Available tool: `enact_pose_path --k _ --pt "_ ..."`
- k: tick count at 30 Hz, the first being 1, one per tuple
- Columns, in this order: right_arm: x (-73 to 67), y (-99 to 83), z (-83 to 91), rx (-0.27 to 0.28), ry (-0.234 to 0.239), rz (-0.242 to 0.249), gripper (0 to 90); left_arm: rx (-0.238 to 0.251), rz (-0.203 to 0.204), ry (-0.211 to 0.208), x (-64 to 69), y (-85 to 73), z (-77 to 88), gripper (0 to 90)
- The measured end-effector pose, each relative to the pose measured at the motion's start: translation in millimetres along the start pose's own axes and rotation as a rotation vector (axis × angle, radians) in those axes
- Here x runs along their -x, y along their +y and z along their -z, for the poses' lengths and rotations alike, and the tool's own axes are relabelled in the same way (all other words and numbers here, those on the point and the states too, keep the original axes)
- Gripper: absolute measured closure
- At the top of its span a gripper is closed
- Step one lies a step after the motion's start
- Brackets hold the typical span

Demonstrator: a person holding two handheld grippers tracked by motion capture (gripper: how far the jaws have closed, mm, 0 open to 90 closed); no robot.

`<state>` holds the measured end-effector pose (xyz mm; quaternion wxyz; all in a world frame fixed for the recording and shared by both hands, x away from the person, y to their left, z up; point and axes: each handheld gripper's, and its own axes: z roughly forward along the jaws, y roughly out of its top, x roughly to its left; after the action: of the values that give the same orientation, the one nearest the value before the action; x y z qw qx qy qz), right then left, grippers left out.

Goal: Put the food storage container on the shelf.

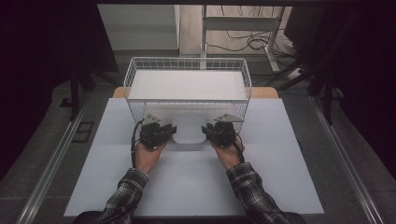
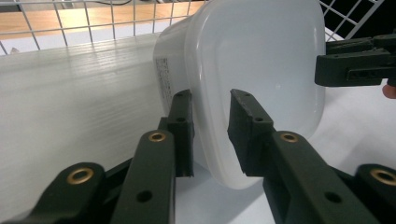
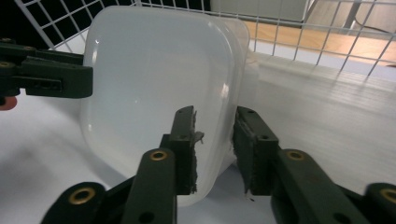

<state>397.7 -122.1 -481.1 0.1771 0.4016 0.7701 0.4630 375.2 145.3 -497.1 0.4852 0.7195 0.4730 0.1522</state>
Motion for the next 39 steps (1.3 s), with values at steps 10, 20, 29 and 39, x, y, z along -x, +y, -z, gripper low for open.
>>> enact_pose_path --k 10,20,29,39 --pt "-0.9 6.9 -11.0 0.022 -0.077 0.044 65.1 0.014 -0.043 0.069 0.4 9.7 -9.9 67.4" --pt "0.7 13.2 -12.3 0.028 -0.054 0.026 61.6 0.005 -0.028 0.088 -5.1 18.7 -17.2 62.1" --pt "-6.3 12.1 -1.7 0.021 0.015 0.063 67.2 0.023 -0.033 0.078 0.3 24.2 -9.1 51.0" --pt "-12.6 4.5 19.2 0.016 0.119 0.077 88.3 0.029 -0.087 -0.031 18.5 11.2 8.1 23.4"
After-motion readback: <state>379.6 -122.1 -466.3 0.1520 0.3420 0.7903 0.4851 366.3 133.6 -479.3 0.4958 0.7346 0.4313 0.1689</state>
